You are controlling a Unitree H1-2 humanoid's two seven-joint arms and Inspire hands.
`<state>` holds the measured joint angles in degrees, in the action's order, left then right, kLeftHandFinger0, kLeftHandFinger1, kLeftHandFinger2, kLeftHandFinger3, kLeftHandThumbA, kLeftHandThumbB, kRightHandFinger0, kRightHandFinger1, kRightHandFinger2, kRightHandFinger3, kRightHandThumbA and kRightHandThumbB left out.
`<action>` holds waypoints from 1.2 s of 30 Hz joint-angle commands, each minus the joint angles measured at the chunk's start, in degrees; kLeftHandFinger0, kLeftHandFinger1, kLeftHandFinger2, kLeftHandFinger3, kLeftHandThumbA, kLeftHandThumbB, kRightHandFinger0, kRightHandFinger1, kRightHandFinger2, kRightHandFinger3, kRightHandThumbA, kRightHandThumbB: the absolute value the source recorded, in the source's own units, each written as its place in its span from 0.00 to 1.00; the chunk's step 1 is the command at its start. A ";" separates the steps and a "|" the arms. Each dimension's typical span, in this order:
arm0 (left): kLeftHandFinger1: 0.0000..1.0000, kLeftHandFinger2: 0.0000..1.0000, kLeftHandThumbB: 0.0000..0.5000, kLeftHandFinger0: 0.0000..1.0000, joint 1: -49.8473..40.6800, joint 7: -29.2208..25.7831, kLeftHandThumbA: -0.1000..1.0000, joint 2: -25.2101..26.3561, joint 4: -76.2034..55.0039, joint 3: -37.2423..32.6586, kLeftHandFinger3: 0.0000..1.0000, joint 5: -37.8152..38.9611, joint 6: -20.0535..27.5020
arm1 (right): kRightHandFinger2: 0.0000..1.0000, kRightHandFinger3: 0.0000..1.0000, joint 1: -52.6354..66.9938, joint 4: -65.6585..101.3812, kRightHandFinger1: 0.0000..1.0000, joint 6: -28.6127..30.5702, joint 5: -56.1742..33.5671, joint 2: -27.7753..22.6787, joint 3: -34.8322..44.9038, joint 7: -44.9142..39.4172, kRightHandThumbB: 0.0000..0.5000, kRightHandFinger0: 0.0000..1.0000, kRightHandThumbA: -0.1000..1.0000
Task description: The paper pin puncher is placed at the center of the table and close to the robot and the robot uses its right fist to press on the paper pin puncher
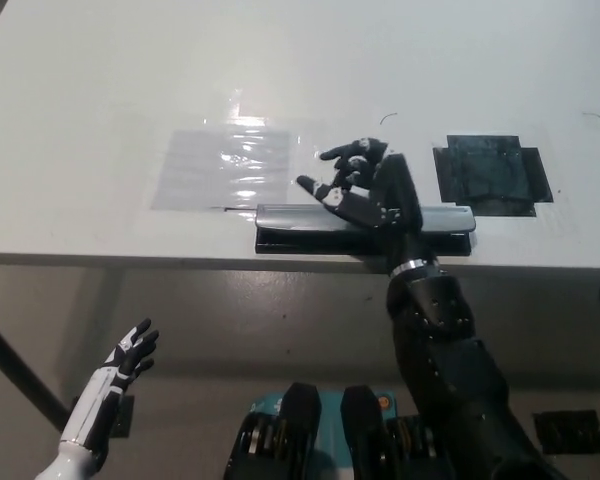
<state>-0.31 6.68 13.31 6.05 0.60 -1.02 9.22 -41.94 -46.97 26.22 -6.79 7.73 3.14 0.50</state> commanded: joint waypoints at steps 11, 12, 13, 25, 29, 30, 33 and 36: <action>1.00 1.00 0.39 1.00 -0.06 0.66 1.00 1.03 -2.22 0.16 1.00 -0.05 2.17 | 0.00 0.00 9.79 68.92 0.00 -28.11 -9.72 -7.69 -1.44 -0.81 0.40 0.00 1.00; 1.00 1.00 0.39 1.00 0.15 0.73 1.00 1.16 -2.24 0.28 1.00 0.10 1.99 | 0.00 0.00 11.64 69.84 0.00 -26.97 -11.84 -8.84 -1.78 -1.92 0.38 0.00 1.00; 1.00 1.00 0.39 1.00 -0.12 0.75 1.00 1.34 -2.59 0.22 1.00 -0.18 1.88 | 0.00 0.00 14.56 71.56 0.00 -26.68 -13.57 -10.10 -2.15 -2.76 0.37 0.00 1.00; 1.00 1.00 0.41 1.00 0.39 0.76 1.00 1.21 -1.57 0.09 1.00 -0.21 2.46 | 0.00 0.00 41.87 73.09 0.00 -16.37 -6.24 -15.11 -1.36 -5.25 0.22 0.00 1.00; 1.00 1.00 0.40 1.00 0.07 0.73 1.00 1.38 -1.27 0.13 1.00 -0.32 2.92 | 0.00 0.00 49.09 65.35 0.00 -15.43 -4.74 -14.96 -0.75 -4.16 0.26 0.00 1.00; 1.00 1.00 0.42 1.00 0.03 0.78 1.00 1.37 -1.36 0.17 1.00 -0.15 2.57 | 0.04 0.06 49.83 63.50 0.01 -13.65 -4.63 -15.07 -0.82 -4.51 0.23 0.06 1.00; 1.00 1.00 0.44 1.00 -0.06 0.69 1.00 1.08 -1.50 0.15 1.00 0.13 2.39 | 1.00 0.99 52.18 56.71 0.94 -10.90 -4.06 -16.51 -1.53 -6.18 0.46 0.90 1.00; 1.00 1.00 0.42 1.00 -0.21 0.74 1.00 1.19 -1.57 0.07 1.00 -0.05 2.18 | 1.00 1.00 52.76 53.67 1.00 -9.82 -5.01 -16.91 -2.76 -8.01 0.45 1.00 1.00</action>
<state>-0.56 6.70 13.46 6.20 0.59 -1.03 9.18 11.62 8.58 12.72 -10.04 -8.23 1.91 -3.02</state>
